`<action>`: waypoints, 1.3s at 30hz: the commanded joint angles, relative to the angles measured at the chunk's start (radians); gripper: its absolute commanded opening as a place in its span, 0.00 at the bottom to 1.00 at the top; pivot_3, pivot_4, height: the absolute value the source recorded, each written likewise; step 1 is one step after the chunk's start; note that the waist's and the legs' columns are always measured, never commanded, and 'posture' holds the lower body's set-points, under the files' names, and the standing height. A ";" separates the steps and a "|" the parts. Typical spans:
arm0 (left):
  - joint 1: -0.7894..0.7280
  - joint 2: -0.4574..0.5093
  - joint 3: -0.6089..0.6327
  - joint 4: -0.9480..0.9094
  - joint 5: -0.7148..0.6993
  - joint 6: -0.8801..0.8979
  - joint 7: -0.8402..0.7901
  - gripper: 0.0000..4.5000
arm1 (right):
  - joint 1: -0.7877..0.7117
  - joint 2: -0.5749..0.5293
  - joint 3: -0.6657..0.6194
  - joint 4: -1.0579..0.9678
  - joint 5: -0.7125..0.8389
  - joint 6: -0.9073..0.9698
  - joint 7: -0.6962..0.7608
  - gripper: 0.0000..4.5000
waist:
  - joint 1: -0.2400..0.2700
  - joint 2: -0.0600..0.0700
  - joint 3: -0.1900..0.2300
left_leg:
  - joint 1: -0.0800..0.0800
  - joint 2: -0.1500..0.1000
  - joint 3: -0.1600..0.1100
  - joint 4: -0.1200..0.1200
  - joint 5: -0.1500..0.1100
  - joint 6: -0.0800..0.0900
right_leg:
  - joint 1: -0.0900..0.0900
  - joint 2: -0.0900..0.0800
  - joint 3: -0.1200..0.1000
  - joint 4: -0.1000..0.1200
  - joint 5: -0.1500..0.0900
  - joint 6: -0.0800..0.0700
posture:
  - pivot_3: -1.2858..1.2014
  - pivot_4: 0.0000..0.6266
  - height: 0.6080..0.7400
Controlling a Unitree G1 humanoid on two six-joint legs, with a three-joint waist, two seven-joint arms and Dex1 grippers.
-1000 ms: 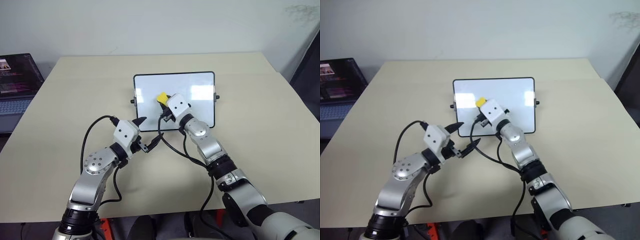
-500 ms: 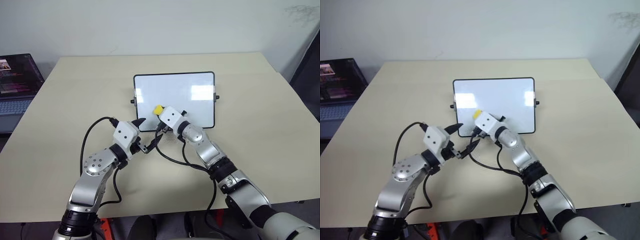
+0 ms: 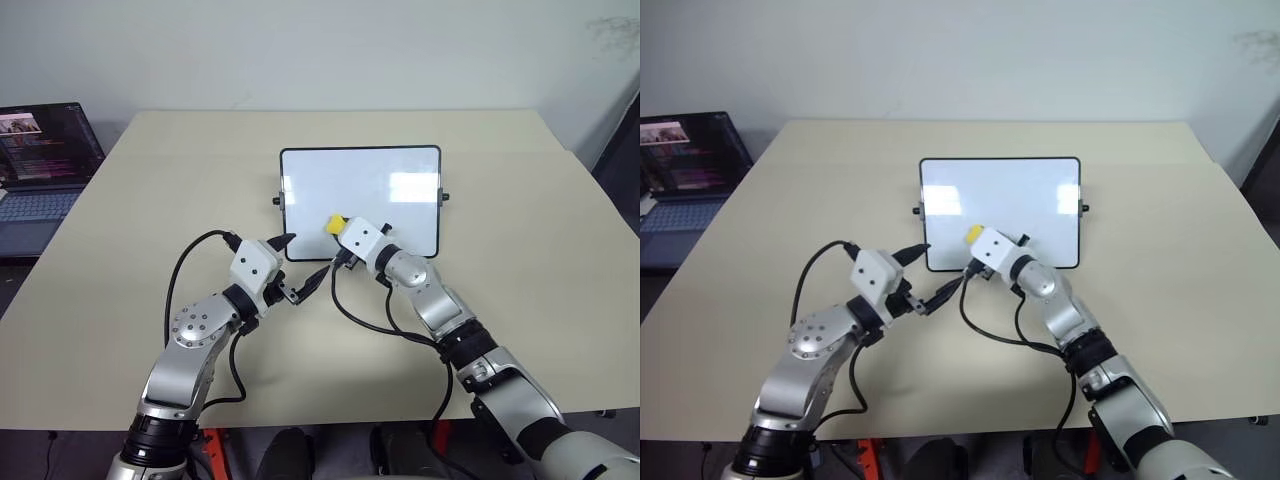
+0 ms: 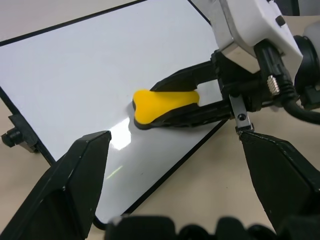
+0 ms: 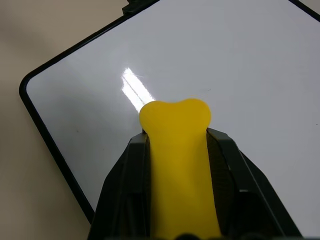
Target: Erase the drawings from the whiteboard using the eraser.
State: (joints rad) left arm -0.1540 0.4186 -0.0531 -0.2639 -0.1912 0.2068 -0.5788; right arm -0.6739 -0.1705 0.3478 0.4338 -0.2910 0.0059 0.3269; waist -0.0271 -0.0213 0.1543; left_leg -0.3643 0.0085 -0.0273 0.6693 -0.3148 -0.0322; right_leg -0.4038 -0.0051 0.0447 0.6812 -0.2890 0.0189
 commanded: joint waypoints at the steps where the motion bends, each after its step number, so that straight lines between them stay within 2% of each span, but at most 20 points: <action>1: -0.021 -0.008 0.001 -0.006 0.001 -0.030 -0.001 1.00 | 0.040 -0.067 -0.048 0.006 -0.001 0.042 0.009 0.28 | 0.002 0.000 0.000 | 0.000 0.000 0.000 0.001 0.000 0.000 | 0.000 0.000 0.000 0.000 0.000 0.000 | 0.52 0.24 1.00; 9: -0.035 -0.010 0.001 0.018 0.003 -0.044 -0.006 1.00 | 0.102 -0.184 -0.080 -0.040 0.009 0.037 0.051 0.28 | 0.001 0.000 0.000 | 0.002 -0.001 -0.004 0.006 0.000 0.000 | 0.008 0.000 -0.003 0.000 0.001 0.001 | 0.52 0.24 1.00; 13: -0.042 -0.008 0.002 0.026 0.003 -0.049 -0.008 1.00 | 0.110 -0.202 -0.087 -0.046 0.014 0.038 0.062 0.28 | 0.000 0.000 0.000 | 0.011 -0.001 -0.006 0.007 0.000 0.001 | 0.018 0.000 -0.003 -0.001 0.001 0.001 | 0.52 0.24 1.00; 21: -0.042 -0.008 0.002 0.024 0.004 -0.049 -0.007 1.00 | 0.119 -0.223 -0.099 -0.060 0.021 0.039 0.070 0.28 | 0.000 0.000 0.000 | 0.013 -0.001 -0.006 0.007 0.000 0.001 | 0.019 0.001 -0.003 -0.001 0.001 0.001 | 0.52 0.24 1.00; 28: -0.035 0.001 0.008 0.012 0.001 -0.041 -0.008 1.00 | 0.178 -0.179 -0.160 -0.305 0.097 0.150 0.077 0.28 | -0.001 0.001 0.002 | 0.009 -0.001 -0.007 0.007 0.000 0.001 | 0.016 0.000 -0.004 -0.001 0.001 0.002 | 0.52 0.24 1.00; 34: -0.035 0.009 0.012 0.008 -0.003 -0.037 -0.012 1.00 | 0.206 -0.131 -0.230 -0.535 0.165 0.325 0.065 0.28 | -0.003 0.002 0.003 | -0.001 -0.001 -0.008 0.007 0.000 0.001 | 0.007 0.001 -0.004 -0.002 0.001 0.002 | 0.52 0.24 1.00; 39: -0.038 0.011 0.011 0.005 -0.005 -0.034 -0.015 1.00 | 0.209 -0.073 -0.300 -0.646 0.250 0.482 0.044 0.28 | -0.002 0.002 0.003 | -0.003 -0.001 -0.008 0.006 0.000 0.001 | 0.005 0.000 -0.004 -0.003 0.001 0.002 | 0.52 0.24 1.00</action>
State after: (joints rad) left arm -0.1847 0.4196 -0.0540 -0.2243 -0.1915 0.1844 -0.5870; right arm -0.4593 -0.2402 0.0775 -0.1567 -0.0605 0.4543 0.3799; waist -0.0293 -0.0192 0.1571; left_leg -0.3674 0.0077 -0.0357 0.6752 -0.3151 -0.0317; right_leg -0.3993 -0.0046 0.0404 0.6785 -0.2883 0.0204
